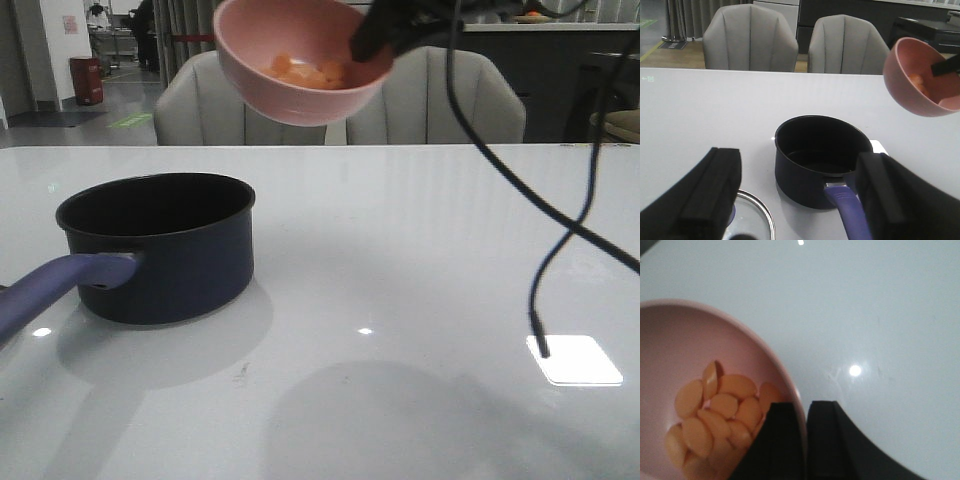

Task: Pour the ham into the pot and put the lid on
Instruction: 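Lift the pink bowl and carry it over the saucepan, then tilt the pink bowl with the right gripper to pour carrots into saucepan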

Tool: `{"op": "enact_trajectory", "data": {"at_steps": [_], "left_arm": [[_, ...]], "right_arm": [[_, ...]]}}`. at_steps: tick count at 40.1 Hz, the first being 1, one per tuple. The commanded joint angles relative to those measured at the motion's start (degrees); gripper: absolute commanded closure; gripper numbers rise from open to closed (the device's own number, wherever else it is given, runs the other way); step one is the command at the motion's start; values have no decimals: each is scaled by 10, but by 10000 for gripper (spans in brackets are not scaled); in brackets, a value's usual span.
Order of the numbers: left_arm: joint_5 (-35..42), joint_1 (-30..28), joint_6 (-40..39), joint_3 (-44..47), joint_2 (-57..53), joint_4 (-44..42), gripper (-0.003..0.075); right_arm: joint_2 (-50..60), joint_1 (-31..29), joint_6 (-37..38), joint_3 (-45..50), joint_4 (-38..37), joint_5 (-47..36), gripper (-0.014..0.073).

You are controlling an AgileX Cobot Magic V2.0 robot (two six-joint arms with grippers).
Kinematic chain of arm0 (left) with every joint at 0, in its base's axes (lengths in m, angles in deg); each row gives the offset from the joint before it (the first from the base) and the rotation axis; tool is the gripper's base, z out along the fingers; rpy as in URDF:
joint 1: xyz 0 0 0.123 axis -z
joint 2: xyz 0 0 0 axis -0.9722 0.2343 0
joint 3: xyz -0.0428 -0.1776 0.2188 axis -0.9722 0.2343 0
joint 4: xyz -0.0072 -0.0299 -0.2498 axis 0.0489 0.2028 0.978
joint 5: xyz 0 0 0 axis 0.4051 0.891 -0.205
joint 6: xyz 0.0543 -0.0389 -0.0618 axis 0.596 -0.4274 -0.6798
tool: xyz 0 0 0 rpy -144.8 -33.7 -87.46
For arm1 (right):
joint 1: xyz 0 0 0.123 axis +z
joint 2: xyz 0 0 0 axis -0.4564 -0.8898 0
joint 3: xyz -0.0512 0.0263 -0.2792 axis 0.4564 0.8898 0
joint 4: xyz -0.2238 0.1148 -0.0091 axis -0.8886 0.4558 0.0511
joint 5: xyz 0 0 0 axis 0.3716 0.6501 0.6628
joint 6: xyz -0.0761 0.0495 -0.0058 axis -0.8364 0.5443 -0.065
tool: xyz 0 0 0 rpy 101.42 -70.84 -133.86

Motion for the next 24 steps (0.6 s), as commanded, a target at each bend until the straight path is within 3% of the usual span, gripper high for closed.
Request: {"op": "enact_trajectory", "data": {"at_steps": [1,15,24], "left_arm": [[45,5,-2,-16,6,-1,211],[45,5,-2,-16,6,-1,211],[45,5,-2,-16,6,-1,211]], "right_arm": [[19,37,-52,-26,13,-114,456],[-60,128,-184,-26,6,-397,456],[-108,143,-199,-26,-107,-535,456]]}}
